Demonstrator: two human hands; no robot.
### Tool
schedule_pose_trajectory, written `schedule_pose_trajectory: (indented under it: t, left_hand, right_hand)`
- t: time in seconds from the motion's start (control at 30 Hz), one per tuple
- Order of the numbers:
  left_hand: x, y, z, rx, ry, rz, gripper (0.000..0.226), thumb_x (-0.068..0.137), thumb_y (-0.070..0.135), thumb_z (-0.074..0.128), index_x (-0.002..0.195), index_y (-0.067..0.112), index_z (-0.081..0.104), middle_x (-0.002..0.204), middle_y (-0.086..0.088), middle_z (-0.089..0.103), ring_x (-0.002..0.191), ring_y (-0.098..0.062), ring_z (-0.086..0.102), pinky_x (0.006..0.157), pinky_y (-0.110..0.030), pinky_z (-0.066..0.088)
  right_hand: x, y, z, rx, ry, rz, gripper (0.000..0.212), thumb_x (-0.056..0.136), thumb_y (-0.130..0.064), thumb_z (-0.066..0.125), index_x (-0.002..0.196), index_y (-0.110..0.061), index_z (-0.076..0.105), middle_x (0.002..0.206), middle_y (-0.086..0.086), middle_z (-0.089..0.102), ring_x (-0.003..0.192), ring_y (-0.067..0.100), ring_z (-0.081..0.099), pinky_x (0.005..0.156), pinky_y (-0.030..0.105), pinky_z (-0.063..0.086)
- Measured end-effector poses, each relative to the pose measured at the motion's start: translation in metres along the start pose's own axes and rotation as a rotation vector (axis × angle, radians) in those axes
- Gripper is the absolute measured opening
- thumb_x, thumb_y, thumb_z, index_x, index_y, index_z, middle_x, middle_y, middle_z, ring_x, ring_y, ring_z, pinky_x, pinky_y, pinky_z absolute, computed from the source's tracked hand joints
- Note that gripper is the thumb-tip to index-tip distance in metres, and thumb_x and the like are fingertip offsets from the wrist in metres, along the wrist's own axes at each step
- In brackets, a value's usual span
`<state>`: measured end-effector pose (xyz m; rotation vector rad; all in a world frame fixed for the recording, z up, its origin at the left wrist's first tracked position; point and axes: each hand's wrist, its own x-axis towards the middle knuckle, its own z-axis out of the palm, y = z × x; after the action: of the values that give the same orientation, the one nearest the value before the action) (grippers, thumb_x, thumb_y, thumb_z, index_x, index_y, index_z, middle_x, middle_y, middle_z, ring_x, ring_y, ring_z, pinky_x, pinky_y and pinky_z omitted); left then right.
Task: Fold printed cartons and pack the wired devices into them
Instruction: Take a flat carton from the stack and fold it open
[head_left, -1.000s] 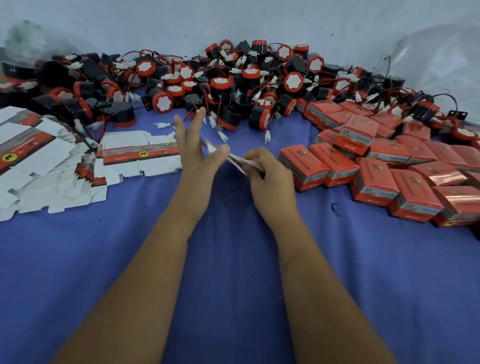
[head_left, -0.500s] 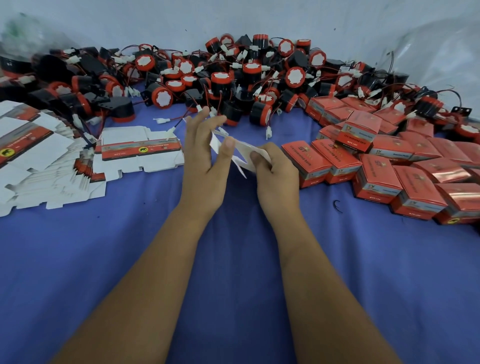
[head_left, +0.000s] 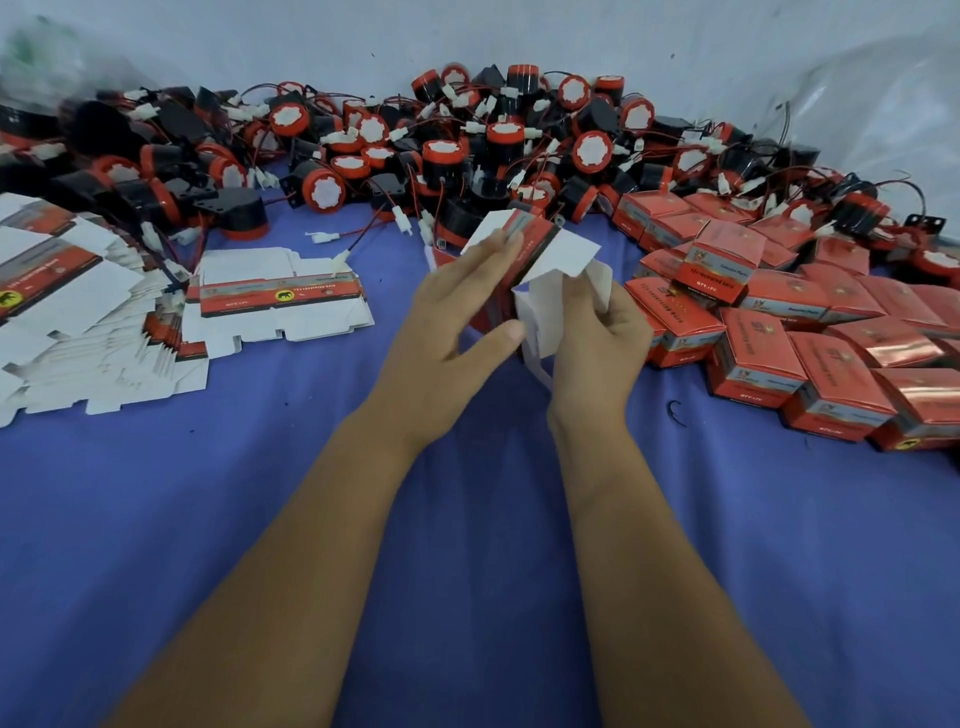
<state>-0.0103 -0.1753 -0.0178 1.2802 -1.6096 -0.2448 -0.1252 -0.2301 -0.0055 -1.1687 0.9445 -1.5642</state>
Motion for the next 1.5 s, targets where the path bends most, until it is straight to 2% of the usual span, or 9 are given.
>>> schedule_pose_trajectory:
  t: [0.17,0.37,0.53,0.7,0.93,1.07,1.17,1.37,1.5]
  left_hand:
    - [0.003,-0.008,-0.005,0.15,0.083,-0.039,0.082,0.081,0.028,0.066,0.151,0.038,0.024,0.134,0.003,0.042,0.124,-0.01,0.043,0.101,-0.024,0.041]
    - [-0.003,-0.025,-0.005,0.268,-0.049,-0.122,0.085,0.083,0.038,0.076,0.143,0.049,0.017,0.154,-0.005,0.02,0.141,-0.023,0.022,0.114,-0.035,0.02]
    - [0.002,-0.015,-0.003,-0.118,0.054,-0.082,0.044,0.094,0.022,0.063,0.13,0.024,0.037,0.147,0.011,0.033,0.136,0.005,0.034,0.107,-0.011,0.028]
    - [0.007,-0.011,-0.012,-0.424,0.306,-0.216,0.022,0.1,0.029,0.053,0.118,0.036,0.043,0.104,0.025,0.067,0.098,0.003,0.065,0.085,-0.021,0.05]
    - [0.009,-0.01,-0.02,-0.581,0.35,-0.235,0.039,0.089,0.035,0.057,0.128,0.031,0.059,0.137,-0.005,0.059,0.12,-0.018,0.061,0.091,-0.031,0.052]
    - [0.006,-0.001,-0.015,-0.496,0.292,-0.128,0.053,0.096,0.026,0.048,0.147,0.013,0.04,0.144,-0.007,0.051,0.131,-0.02,0.052,0.101,-0.034,0.048]
    - [0.006,0.011,-0.01,-0.476,0.338,-0.06,0.067,0.098,0.033,0.049,0.154,0.009,0.021,0.156,-0.013,0.033,0.143,-0.028,0.036,0.114,-0.053,0.035]
    - [0.007,0.011,-0.006,-0.23,0.449,0.057,0.053,0.101,0.032,0.034,0.149,0.021,0.016,0.151,0.014,0.028,0.146,-0.018,0.026,0.121,-0.049,0.023]
    - [0.006,0.005,-0.002,-0.399,0.367,-0.071,0.061,0.099,0.019,0.037,0.153,0.011,0.011,0.162,-0.01,0.019,0.151,-0.022,0.019,0.123,-0.047,0.02]
  right_hand:
    - [0.0,0.0,-0.002,-0.193,-0.054,-0.224,0.017,0.09,-0.008,0.064,0.096,-0.022,0.072,0.1,-0.004,0.071,0.098,0.011,0.065,0.09,0.032,0.053]
    - [-0.004,-0.002,-0.001,-0.21,-0.124,-0.124,0.032,0.075,-0.008,0.047,0.094,-0.017,0.071,0.096,-0.01,0.068,0.094,0.005,0.062,0.083,0.027,0.052]
    - [0.006,-0.007,-0.007,0.214,-0.21,0.167,0.033,0.09,-0.022,0.051,0.12,-0.025,0.061,0.124,-0.005,0.062,0.113,0.021,0.063,0.09,0.039,0.056]
    - [0.0,-0.001,0.0,-0.005,-0.398,0.151,0.049,0.099,-0.028,0.054,0.143,-0.038,0.037,0.155,-0.009,0.034,0.138,0.011,0.039,0.114,0.042,0.035]
    - [-0.007,-0.003,0.003,-0.039,-0.497,-0.066,0.077,0.096,-0.019,0.06,0.156,-0.031,0.014,0.161,-0.016,0.016,0.137,-0.015,0.022,0.098,-0.002,0.03]
    - [-0.008,-0.006,0.007,-0.028,-0.507,-0.131,0.074,0.095,-0.011,0.061,0.156,-0.019,0.019,0.16,-0.004,0.027,0.145,0.005,0.027,0.112,0.017,0.034]
    - [-0.015,-0.005,0.011,-0.018,-0.515,-0.202,0.066,0.093,-0.001,0.06,0.151,-0.008,0.029,0.148,0.002,0.044,0.135,0.008,0.043,0.102,0.019,0.042]
    - [-0.013,0.001,0.016,-0.11,-0.437,-0.344,0.068,0.084,0.006,0.065,0.143,-0.015,0.039,0.138,-0.011,0.049,0.134,0.004,0.042,0.109,0.02,0.037]
    - [-0.01,0.006,0.014,-0.167,-0.424,-0.28,0.069,0.082,0.011,0.063,0.142,-0.016,0.042,0.143,-0.003,0.049,0.134,0.007,0.043,0.109,0.021,0.039]
